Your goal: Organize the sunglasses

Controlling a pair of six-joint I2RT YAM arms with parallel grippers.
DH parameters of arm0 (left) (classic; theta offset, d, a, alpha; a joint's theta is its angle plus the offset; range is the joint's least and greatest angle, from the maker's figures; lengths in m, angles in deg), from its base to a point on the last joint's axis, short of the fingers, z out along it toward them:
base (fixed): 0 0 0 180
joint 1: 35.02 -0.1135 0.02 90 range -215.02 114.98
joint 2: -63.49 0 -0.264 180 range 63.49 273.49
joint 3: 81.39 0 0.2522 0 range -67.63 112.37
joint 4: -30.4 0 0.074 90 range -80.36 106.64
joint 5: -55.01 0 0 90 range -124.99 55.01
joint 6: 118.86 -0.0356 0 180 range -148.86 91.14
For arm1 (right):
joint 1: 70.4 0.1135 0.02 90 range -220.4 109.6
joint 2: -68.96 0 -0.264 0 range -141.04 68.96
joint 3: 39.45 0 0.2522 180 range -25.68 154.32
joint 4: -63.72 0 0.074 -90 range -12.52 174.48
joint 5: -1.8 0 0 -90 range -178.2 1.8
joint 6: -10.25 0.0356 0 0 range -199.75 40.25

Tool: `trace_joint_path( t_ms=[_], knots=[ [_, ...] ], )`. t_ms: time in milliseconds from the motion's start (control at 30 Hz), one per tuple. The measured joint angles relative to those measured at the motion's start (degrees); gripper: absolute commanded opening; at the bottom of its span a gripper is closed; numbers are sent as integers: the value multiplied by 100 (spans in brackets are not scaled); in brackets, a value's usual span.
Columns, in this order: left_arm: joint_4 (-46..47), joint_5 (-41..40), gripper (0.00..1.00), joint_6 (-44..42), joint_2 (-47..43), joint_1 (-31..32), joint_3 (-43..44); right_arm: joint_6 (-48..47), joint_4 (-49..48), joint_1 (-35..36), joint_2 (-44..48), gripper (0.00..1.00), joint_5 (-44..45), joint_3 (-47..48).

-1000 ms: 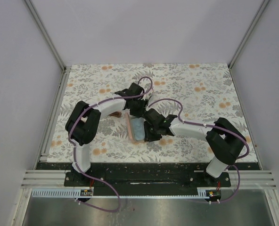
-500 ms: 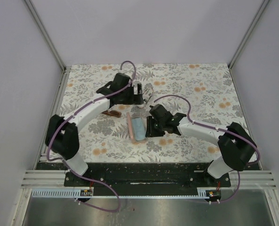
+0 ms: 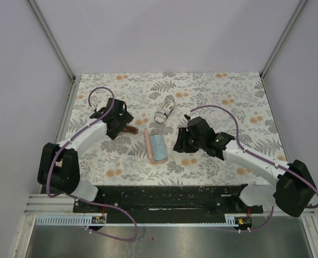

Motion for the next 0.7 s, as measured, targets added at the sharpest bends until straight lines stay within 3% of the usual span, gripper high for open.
trace_joint_path(
  t_ms=[467, 600, 700],
  knots=[
    [-50, -474, 83, 1541, 927, 0, 227, -85, 205, -98, 1082, 46, -166, -511],
    [-63, -575, 73, 1762, 1346, -22, 501, -90, 256, -105, 1226, 46, -216, -518],
    [-74, -601, 56, 1937, 1596, -50, 627, -90, 328, -105, 1307, 46, -256, -518]
  ],
)
